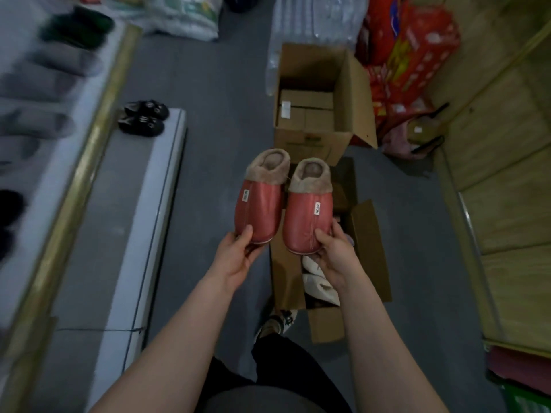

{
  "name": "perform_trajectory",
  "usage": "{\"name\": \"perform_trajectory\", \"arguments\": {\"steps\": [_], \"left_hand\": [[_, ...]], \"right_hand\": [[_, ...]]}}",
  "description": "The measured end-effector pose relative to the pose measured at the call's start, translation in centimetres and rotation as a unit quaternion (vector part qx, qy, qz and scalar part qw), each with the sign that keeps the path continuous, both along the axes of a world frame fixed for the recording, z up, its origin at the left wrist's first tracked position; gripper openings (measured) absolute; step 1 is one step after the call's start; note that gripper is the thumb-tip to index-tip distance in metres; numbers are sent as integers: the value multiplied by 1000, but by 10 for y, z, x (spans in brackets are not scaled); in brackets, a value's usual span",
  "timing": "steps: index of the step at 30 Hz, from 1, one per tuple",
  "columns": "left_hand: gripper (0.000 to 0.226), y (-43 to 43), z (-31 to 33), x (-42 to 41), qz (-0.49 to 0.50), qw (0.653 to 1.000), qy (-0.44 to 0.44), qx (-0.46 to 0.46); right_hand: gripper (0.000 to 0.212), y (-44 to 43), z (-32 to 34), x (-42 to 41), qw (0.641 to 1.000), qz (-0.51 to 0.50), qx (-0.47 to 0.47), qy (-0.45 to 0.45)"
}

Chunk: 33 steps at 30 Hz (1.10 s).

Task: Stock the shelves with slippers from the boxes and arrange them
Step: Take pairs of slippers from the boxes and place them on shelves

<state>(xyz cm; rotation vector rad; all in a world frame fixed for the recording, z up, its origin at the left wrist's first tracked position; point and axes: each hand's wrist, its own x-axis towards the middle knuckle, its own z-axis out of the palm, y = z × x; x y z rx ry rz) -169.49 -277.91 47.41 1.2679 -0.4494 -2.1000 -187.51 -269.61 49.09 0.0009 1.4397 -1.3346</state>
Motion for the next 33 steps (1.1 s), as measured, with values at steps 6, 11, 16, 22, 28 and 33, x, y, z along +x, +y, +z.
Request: {"name": "perform_trajectory", "arguments": {"steps": [6,11,16,22,28,33], "left_hand": [[29,25,40,76,50,997,27,-61],[27,76,61,160,88,992,29,-90],[31,124,81,229,121,985,11,-122],[41,161,90,283,202,970,5,-132],[49,201,96,307,287,950,4,-124],[44,244,99,319,364,923,-7,-122]], "right_hand": [[55,14,39,81,996,37,-71,36],[51,48,58,164,993,42,-94,54],[40,76,66,232,991,68,-108,39],[55,93,85,281,984,133,-113,29],[46,107,102,305,967,215,-135,13],[62,124,105,319,956,265,-124,-1]]}}
